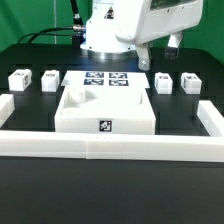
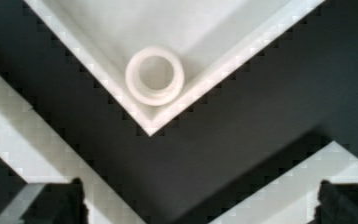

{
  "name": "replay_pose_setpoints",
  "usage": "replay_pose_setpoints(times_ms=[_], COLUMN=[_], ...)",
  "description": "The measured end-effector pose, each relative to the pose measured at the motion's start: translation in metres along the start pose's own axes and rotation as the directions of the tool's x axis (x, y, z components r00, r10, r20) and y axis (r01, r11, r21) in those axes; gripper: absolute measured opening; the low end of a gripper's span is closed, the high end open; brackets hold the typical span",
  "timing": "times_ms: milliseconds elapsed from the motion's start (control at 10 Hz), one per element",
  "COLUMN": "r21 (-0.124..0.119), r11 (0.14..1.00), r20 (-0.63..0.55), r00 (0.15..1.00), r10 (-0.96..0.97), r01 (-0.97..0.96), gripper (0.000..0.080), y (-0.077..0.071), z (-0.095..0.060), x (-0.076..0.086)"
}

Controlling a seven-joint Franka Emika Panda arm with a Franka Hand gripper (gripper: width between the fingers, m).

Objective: Assemble square table

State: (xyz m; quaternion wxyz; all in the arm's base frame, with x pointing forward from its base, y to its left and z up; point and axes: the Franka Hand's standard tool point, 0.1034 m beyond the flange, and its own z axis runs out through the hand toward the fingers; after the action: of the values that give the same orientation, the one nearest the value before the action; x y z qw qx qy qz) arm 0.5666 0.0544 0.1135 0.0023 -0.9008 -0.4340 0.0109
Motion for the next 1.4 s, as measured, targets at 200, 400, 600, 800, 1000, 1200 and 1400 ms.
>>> replay_pose_setpoints(times_ms=[200, 400, 600, 800, 1000, 1200, 1400], r21=[0.000, 0.000, 0.000, 0.000, 0.000, 0.000, 0.000], r11=[1.000, 1.000, 1.000, 1.000, 1.000, 1.000, 1.000], r20=[0.000, 0.000, 0.000, 0.000, 0.000, 0.000, 0.000], r00=[1.000, 1.000, 1.000, 1.000, 1.000, 1.000, 1.000], r10=[0.000, 0.000, 0.000, 0.000, 0.000, 0.000, 0.000], r01=[0.000, 0.000, 0.000, 0.000, 0.000, 0.000, 0.000], gripper=[0.0649, 0.0649, 0.0649, 0.0649, 0.0649, 0.0649, 0.0649], y=[0.0000, 0.0000, 0.0000, 0.0000, 0.0000, 0.0000, 0.0000], z=[0.0000, 0.0000, 0.0000, 0.0000, 0.0000, 0.0000, 0.0000], x=[0.0000, 0.0000, 0.0000, 0.0000, 0.0000, 0.0000, 0.0000])
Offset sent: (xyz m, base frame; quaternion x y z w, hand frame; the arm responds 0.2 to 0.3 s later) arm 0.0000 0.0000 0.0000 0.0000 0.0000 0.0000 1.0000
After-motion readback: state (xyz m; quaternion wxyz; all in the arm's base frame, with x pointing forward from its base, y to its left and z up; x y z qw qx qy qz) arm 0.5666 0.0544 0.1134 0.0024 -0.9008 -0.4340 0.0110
